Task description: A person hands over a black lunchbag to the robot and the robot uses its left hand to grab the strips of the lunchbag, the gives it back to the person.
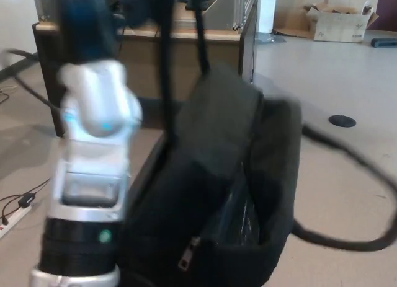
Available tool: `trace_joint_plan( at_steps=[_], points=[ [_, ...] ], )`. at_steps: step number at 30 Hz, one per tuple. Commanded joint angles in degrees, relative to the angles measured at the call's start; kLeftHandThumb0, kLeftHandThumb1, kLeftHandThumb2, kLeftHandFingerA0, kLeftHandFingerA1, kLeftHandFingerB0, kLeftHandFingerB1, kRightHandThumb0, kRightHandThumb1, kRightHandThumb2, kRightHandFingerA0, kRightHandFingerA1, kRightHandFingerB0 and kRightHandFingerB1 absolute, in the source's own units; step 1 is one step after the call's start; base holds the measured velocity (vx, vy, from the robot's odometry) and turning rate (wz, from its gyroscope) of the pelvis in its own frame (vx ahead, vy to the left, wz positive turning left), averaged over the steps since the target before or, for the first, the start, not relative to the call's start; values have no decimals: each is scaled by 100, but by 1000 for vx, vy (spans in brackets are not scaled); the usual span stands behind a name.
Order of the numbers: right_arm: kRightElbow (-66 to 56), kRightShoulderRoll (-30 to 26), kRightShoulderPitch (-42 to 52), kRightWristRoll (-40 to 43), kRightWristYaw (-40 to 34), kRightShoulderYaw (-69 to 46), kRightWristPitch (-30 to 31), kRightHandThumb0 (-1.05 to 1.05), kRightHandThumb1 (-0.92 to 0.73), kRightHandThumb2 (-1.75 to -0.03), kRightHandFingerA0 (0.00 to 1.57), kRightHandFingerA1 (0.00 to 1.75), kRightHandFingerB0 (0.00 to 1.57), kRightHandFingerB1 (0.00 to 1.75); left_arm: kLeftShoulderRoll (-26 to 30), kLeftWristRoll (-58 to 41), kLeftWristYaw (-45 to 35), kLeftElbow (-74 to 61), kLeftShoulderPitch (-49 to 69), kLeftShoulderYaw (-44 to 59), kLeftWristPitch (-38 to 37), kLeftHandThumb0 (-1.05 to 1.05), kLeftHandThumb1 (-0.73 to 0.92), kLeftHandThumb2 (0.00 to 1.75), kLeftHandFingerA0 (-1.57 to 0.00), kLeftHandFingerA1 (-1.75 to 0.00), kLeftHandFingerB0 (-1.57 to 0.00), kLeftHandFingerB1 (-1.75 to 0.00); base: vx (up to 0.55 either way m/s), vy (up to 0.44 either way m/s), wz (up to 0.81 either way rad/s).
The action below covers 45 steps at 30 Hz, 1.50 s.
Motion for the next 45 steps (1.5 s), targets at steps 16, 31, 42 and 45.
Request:
trace_joint_plan(
  at_steps=[16,31,42,45],
  points=[
    [41,-232,437,-53,-318,-110,-204,-64,-75,-63,45,47,40,40,1158,-2946,-561,-2200,866,2180,186,-19,65,58,-90,-175,-77,-153,0,0,0],
    [14,-226,183,43,-237,-237,-124,-60,-75,-62,46,46,42,40,1472,-3632,-865,-2943,2767,2630,122,-18,69,58,-87,-175,-68,-170,0,0,0],
    [21,-265,123,-79,-296,-173,-133,-60,-75,-63,48,48,44,40,1150,-3534,-1247,-3102,4667,2665,-848,-16,69,58,-89,-175,-72,-165,0,0,0],
    [55,-266,78,-76,-289,-159,-149,-59,-76,-63,48,48,45,40,1074,-3270,-1319,-2854,5156,2760,-1273,-17,68,58,-89,-175,-74,-159,0,0,0]
  ],
)
